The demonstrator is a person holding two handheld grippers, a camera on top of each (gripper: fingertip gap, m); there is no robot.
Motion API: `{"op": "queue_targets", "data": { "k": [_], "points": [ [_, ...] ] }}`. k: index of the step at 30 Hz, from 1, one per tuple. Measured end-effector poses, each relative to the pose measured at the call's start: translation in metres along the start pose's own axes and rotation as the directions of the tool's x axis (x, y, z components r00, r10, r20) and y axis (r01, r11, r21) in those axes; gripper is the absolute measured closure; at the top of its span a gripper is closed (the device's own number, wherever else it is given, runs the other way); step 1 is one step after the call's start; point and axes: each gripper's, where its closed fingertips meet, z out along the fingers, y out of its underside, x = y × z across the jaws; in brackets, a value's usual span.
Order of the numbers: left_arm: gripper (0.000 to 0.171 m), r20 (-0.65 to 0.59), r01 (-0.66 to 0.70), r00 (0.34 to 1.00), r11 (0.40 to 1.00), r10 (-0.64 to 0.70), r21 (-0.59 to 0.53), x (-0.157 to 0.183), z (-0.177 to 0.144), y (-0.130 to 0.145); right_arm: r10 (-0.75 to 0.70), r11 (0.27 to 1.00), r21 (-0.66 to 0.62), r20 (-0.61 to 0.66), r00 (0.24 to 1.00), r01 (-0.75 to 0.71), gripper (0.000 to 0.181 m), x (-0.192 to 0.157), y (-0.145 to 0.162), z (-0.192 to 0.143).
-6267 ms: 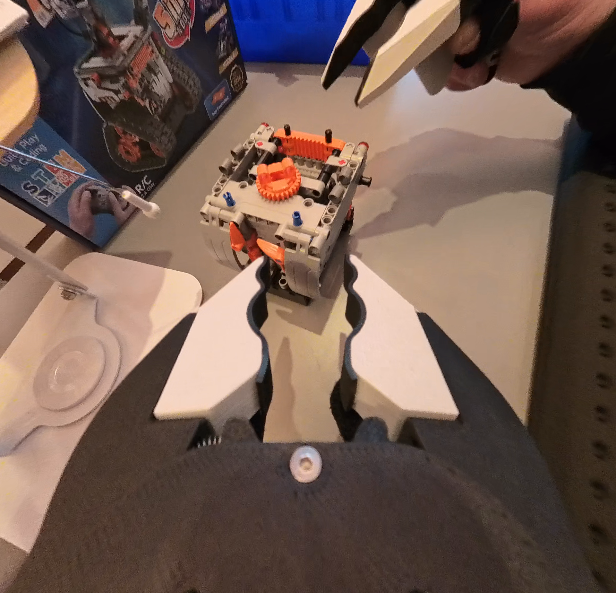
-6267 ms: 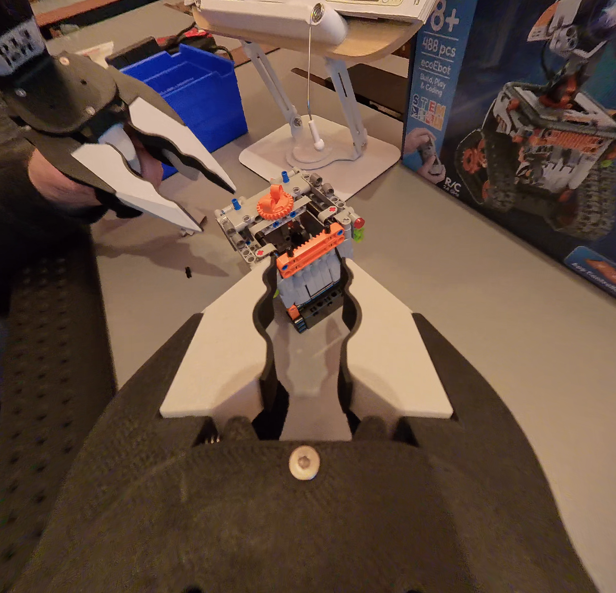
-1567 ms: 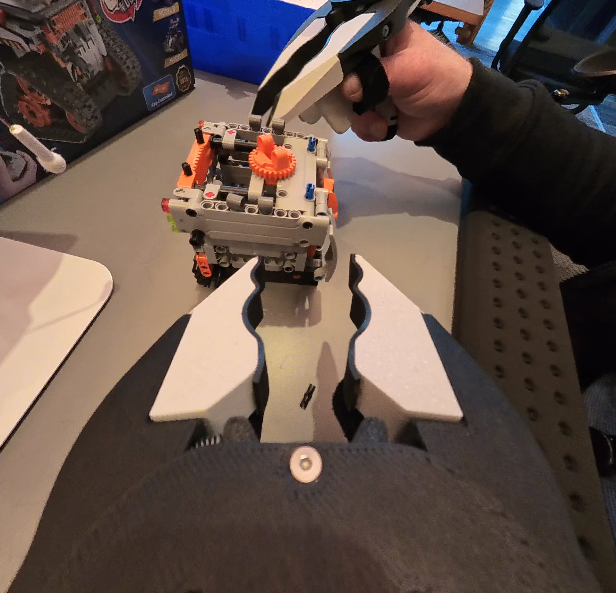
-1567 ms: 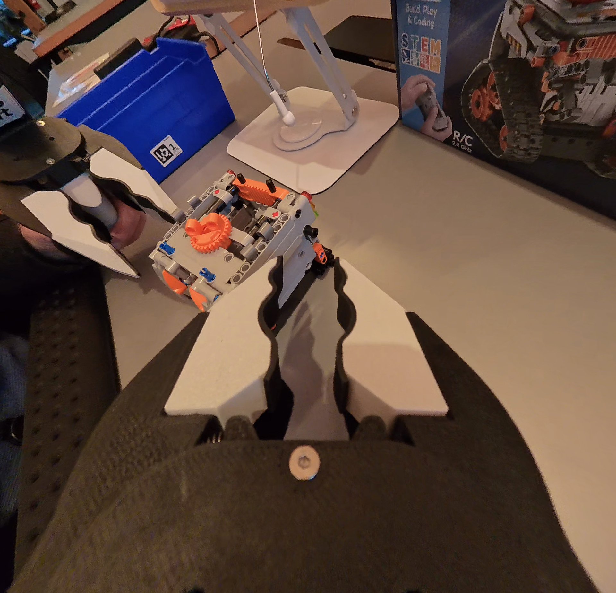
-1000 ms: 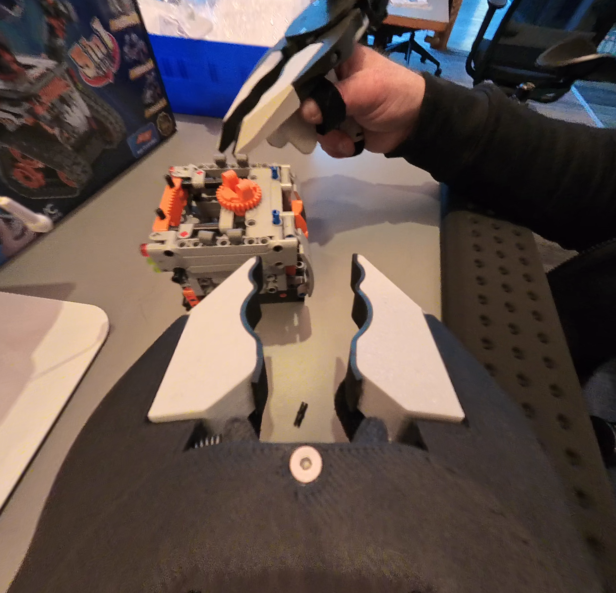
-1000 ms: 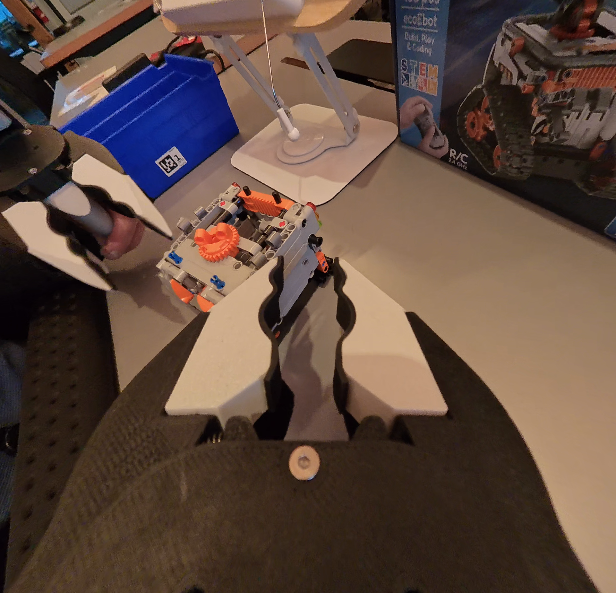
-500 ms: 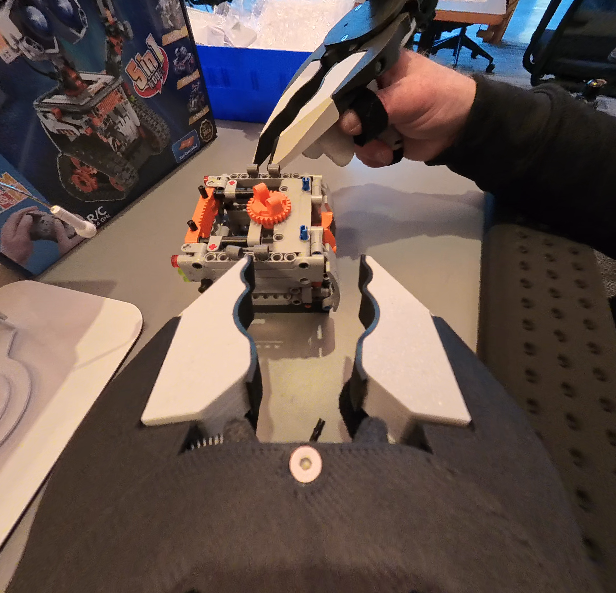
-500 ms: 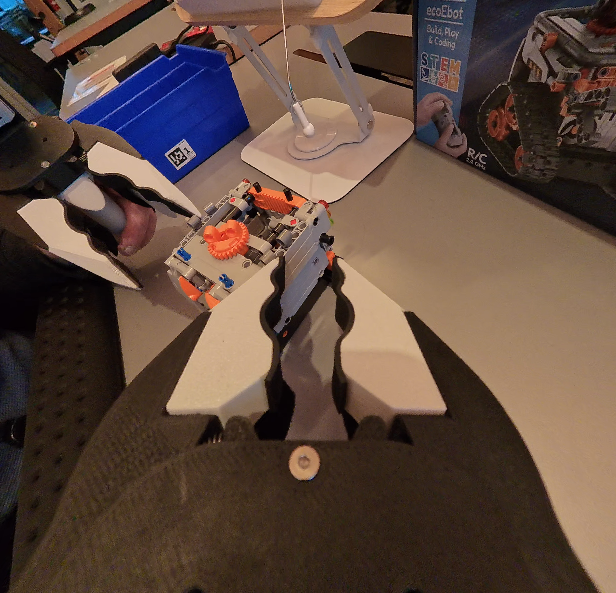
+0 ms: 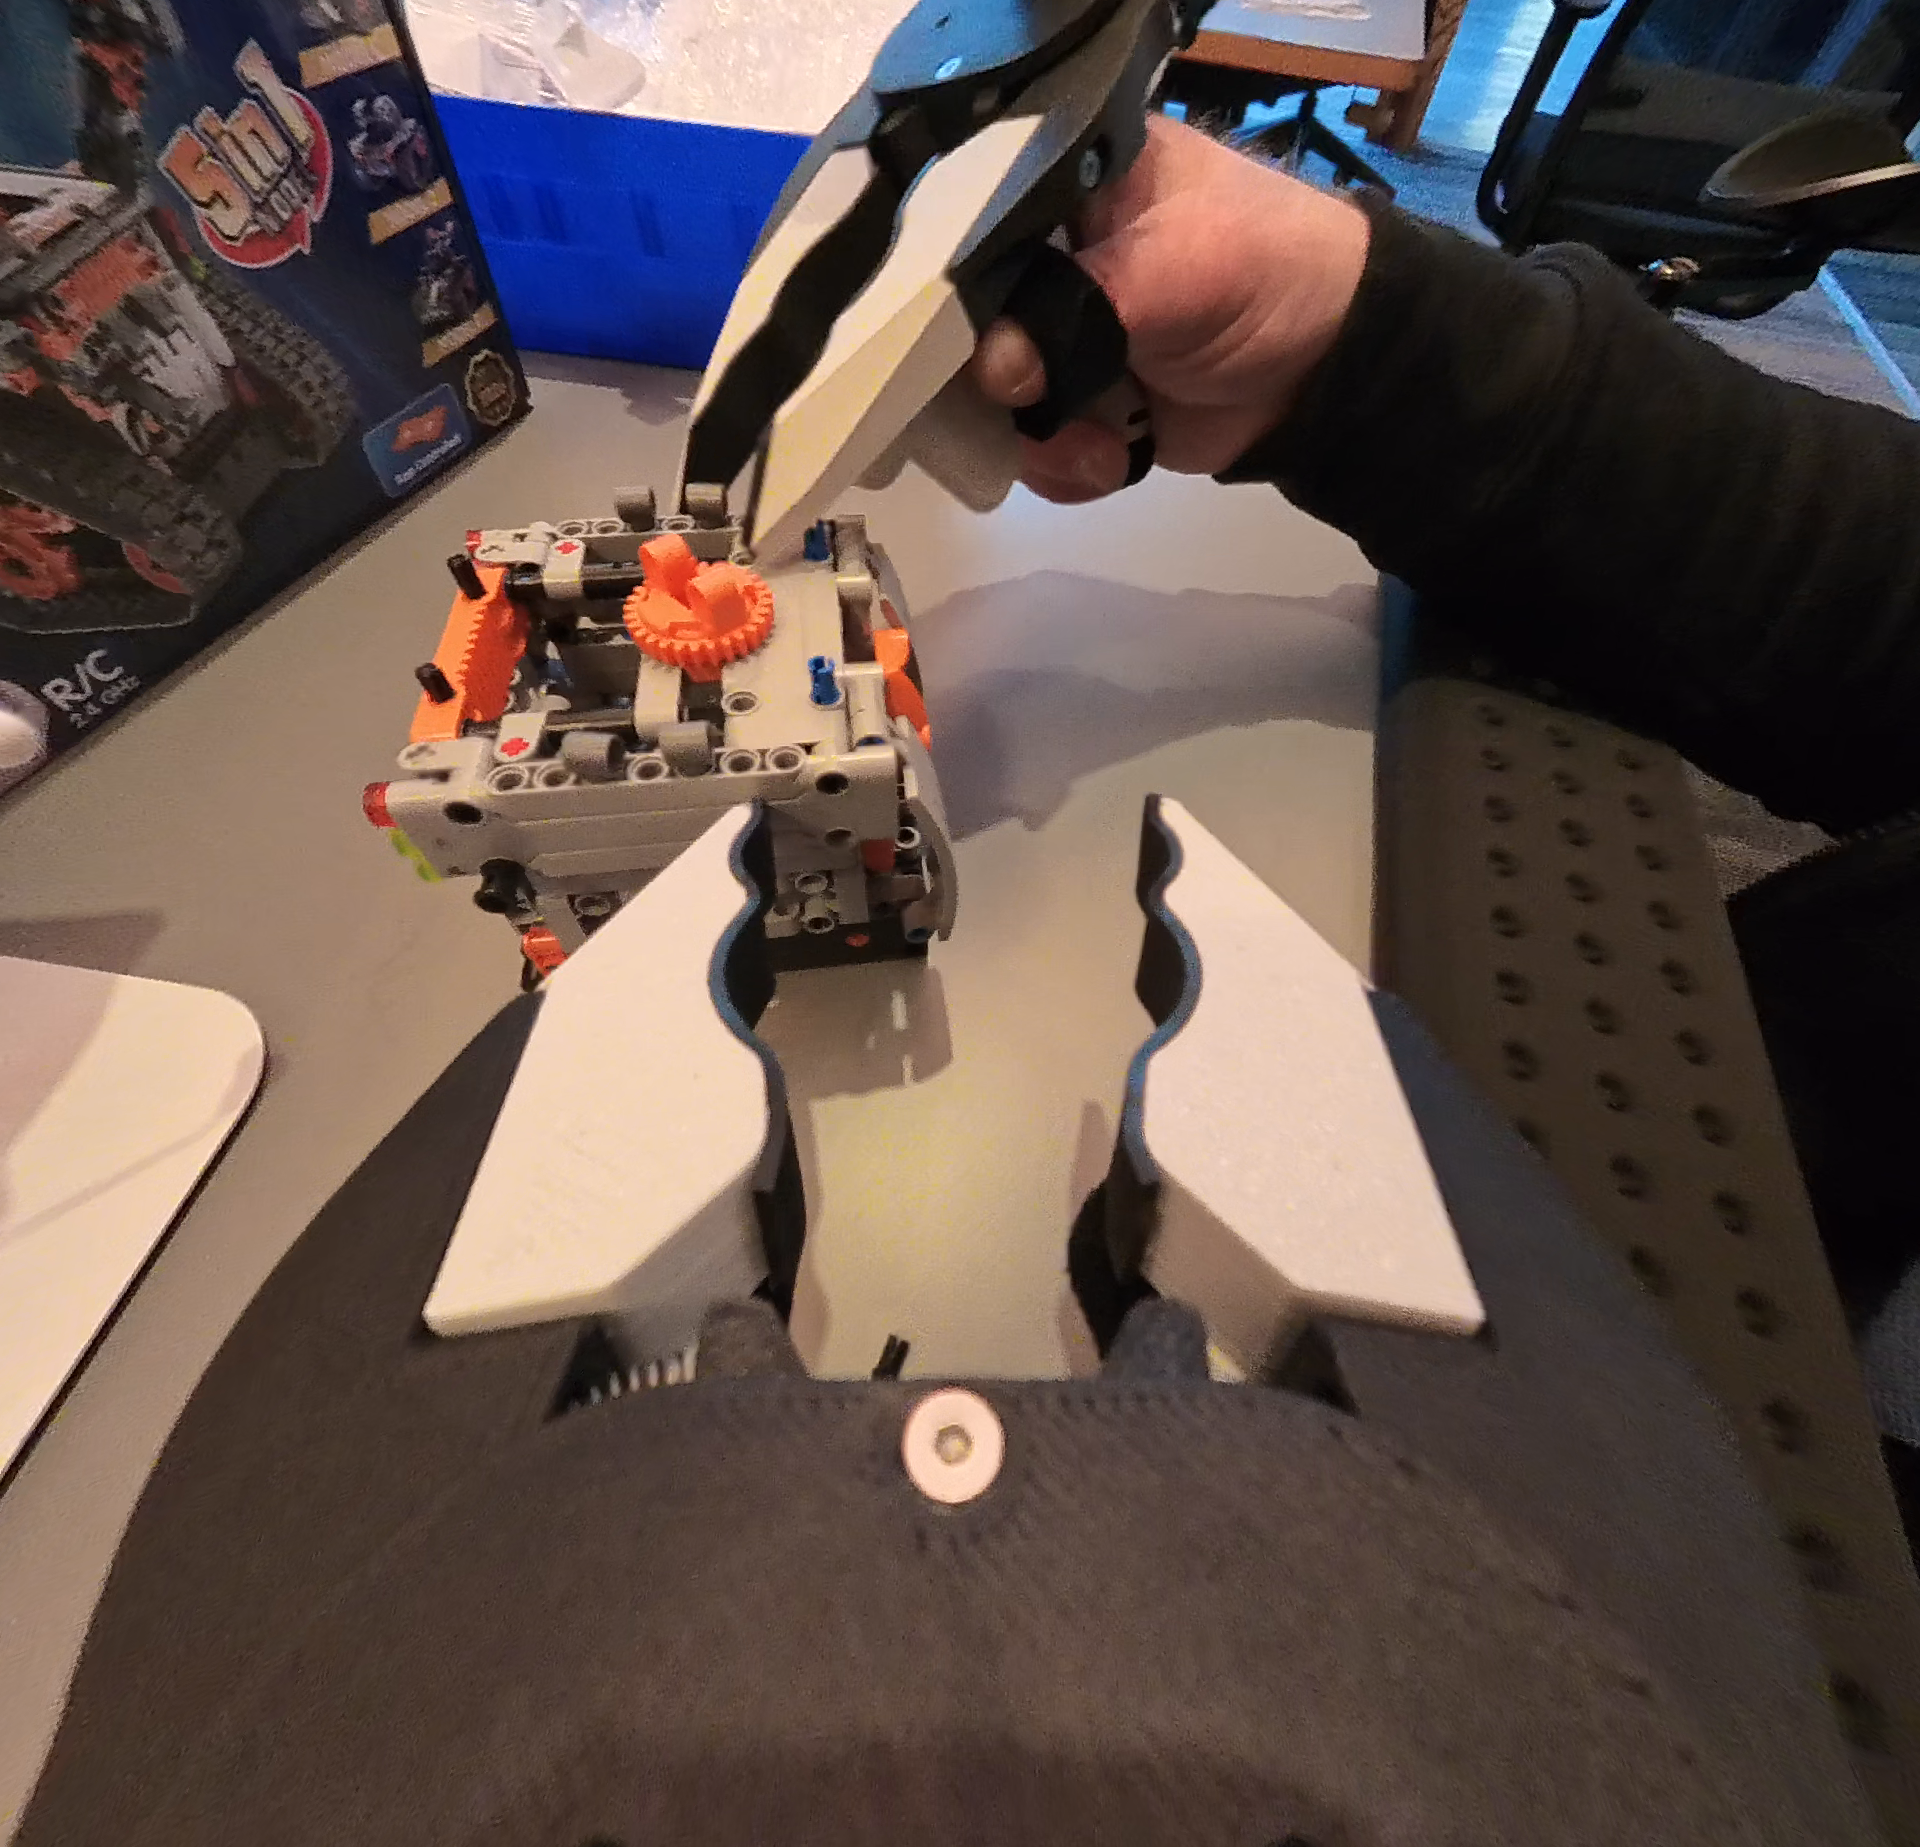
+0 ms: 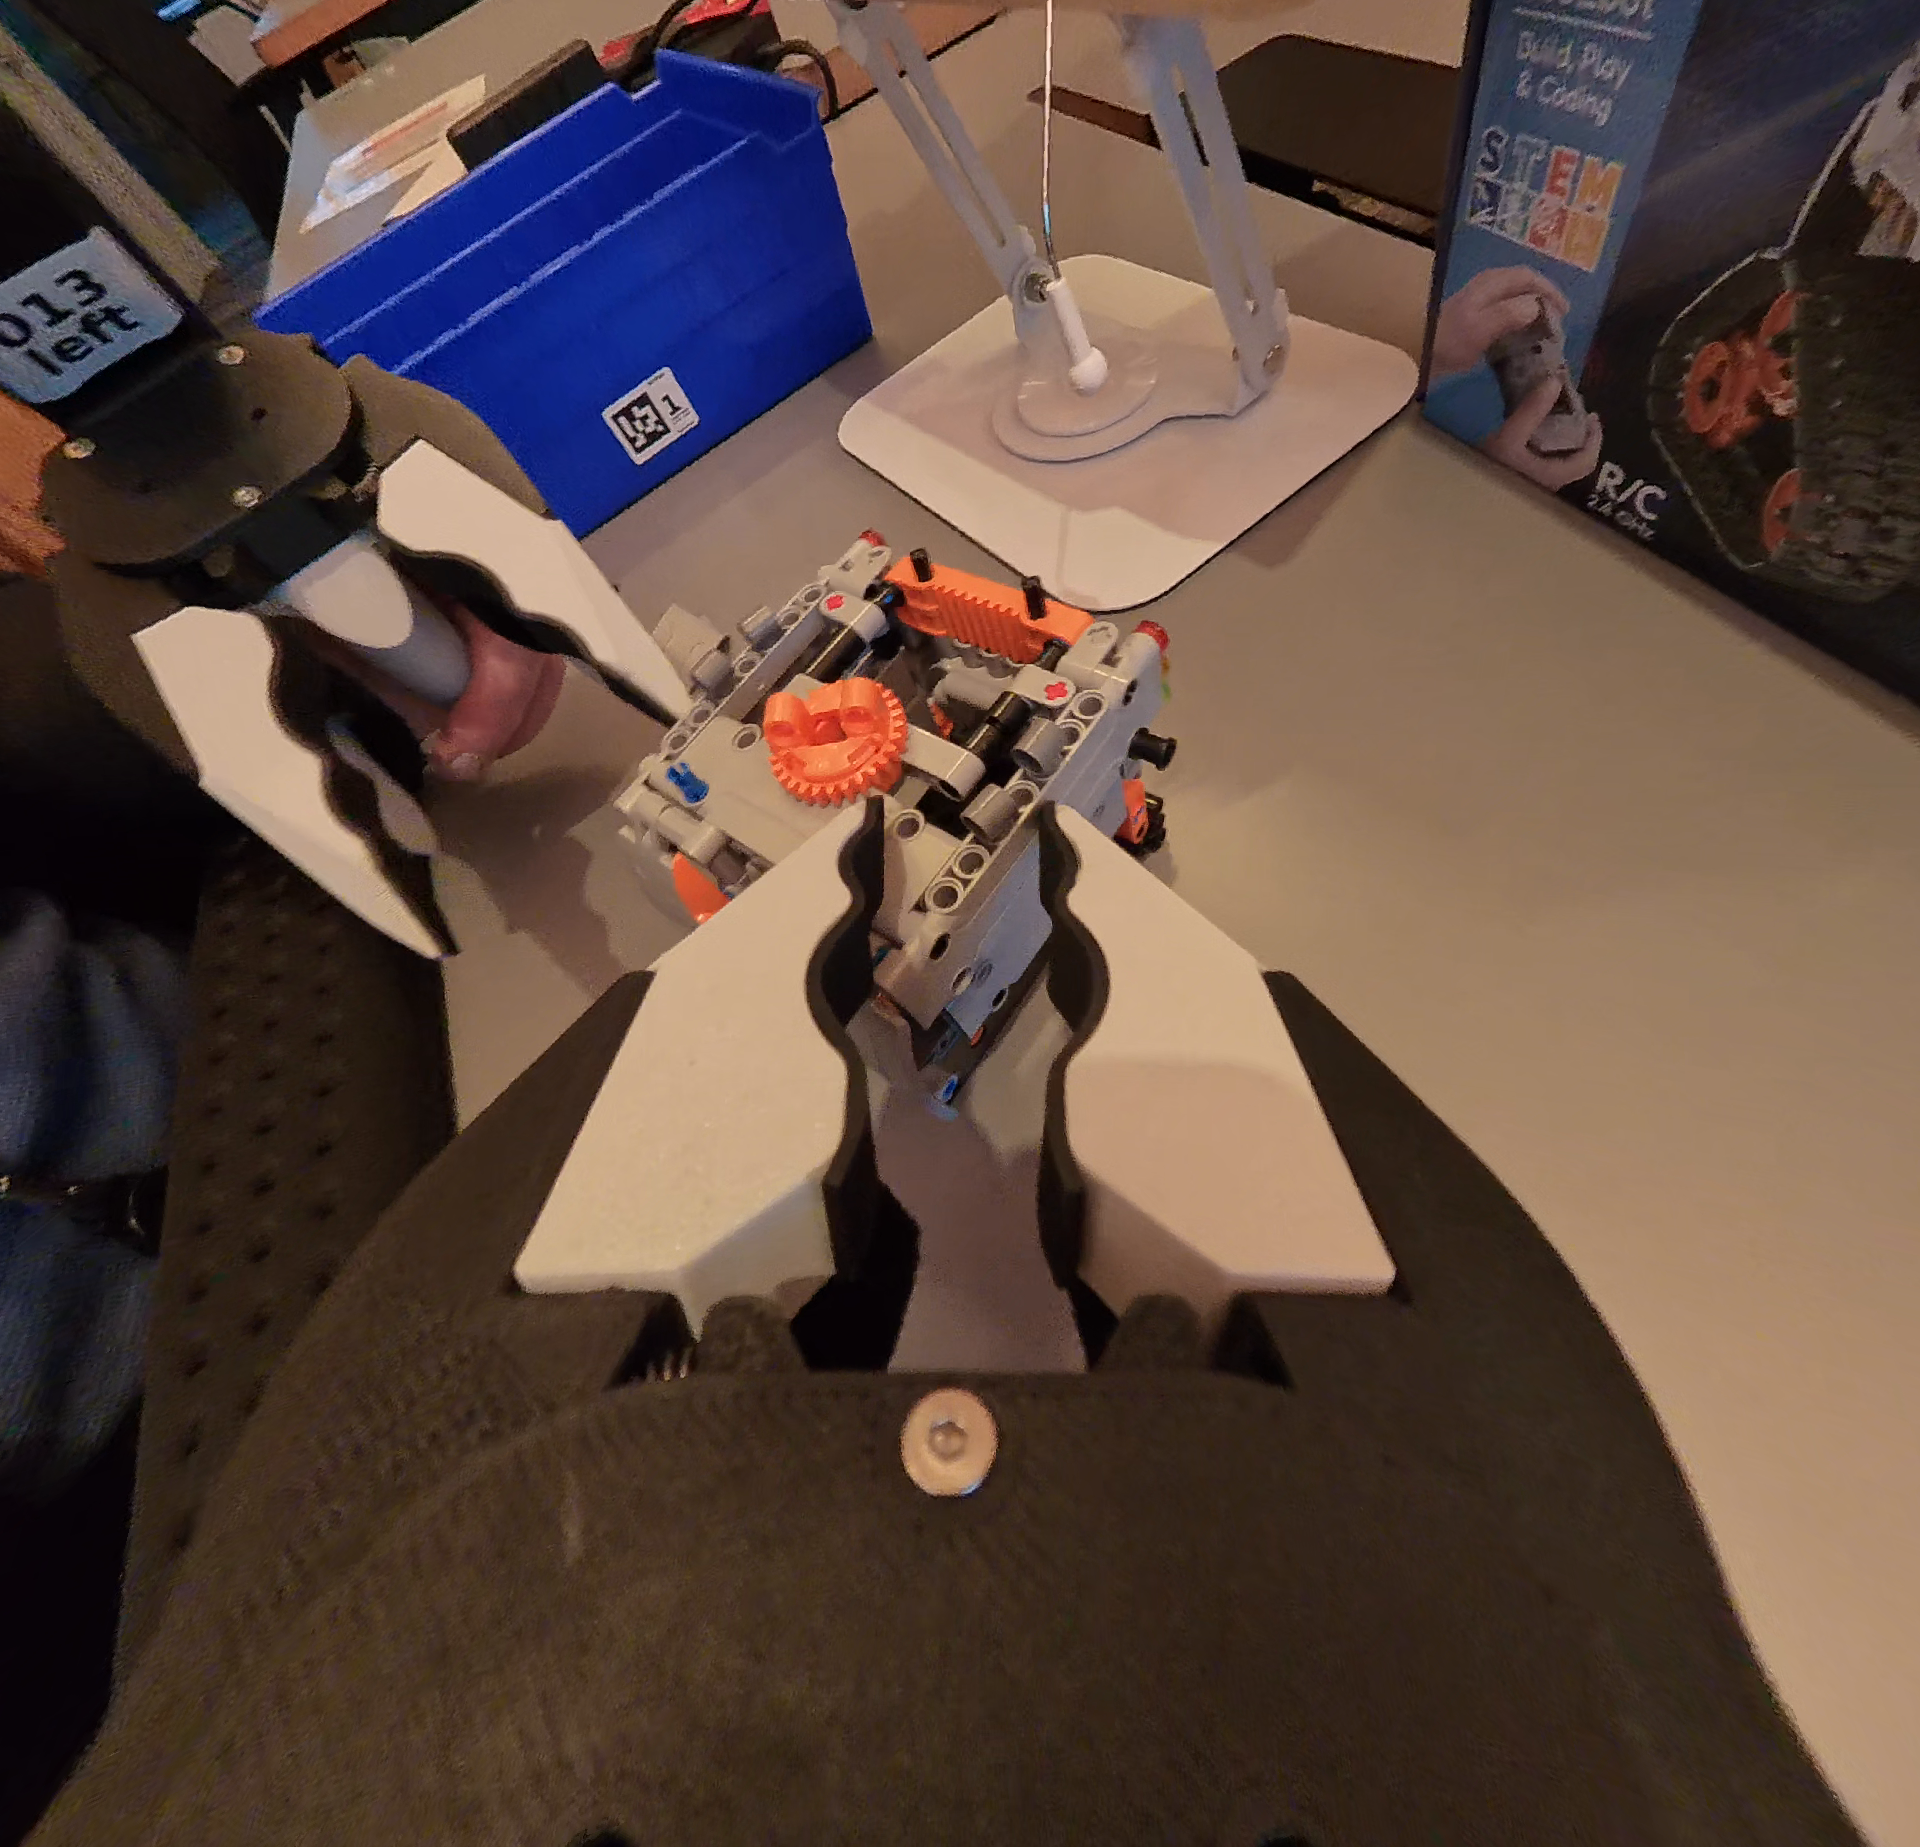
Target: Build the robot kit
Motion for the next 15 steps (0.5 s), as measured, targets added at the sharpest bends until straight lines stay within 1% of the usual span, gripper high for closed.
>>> {"op": "queue_targets", "data": {
  "k": [3,6,15],
  "points": [
    [0.102,-0.013,-0.013,1.0,1.0,0.013,-0.015,0.004,0.0021,0.0016,-0.014,1.0,0.012,-0.024,1.0,0.014,0.163,0.0041,-0.0011,0.001],
    [0.102,-0.019,0.001,1.0,1.0,-0.001,-0.012,0.0032,0.0005,0.0013,-0.017,1.0,0.021,-0.023,1.0,0.017,0.163,0.0052,-0.0016,0.0018],
    [0.111,-0.008,0.023,1.0,1.0,-0.023,0.002,-0.0025,-0.0059,0.0003,-0.031,0.999,0.037,-0.028,0.999,0.032,0.164,0.0064,-0.0033,0.0021]
  ]
}}
